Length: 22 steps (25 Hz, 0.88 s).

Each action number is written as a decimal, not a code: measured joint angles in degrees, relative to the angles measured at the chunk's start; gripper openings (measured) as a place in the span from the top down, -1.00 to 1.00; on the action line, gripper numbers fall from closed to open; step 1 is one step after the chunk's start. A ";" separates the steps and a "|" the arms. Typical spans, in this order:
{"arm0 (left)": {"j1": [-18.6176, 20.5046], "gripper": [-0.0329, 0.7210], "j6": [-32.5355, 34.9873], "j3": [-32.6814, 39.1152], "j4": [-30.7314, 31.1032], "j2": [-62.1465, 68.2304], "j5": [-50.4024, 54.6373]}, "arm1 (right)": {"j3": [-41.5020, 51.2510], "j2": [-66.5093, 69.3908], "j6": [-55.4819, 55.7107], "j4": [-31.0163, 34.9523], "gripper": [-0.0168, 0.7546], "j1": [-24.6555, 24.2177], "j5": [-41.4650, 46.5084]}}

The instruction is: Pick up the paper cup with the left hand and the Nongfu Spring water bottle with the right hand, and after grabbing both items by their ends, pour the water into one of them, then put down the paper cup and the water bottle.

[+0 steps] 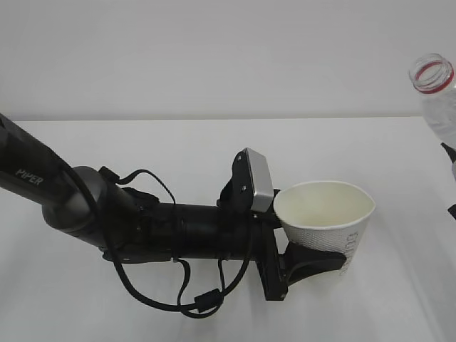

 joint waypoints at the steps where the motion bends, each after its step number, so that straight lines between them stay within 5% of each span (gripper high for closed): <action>1: 0.00 -0.43 0.00 0.00 0.00 0.00 0.00 | 0.00 0.00 -0.24 0.00 -0.18 0.00 -0.10; 22: 0.00 -0.43 -0.10 0.00 -0.22 0.00 2.18 | 0.00 0.00 -10.51 -5.34 -0.18 0.00 -0.80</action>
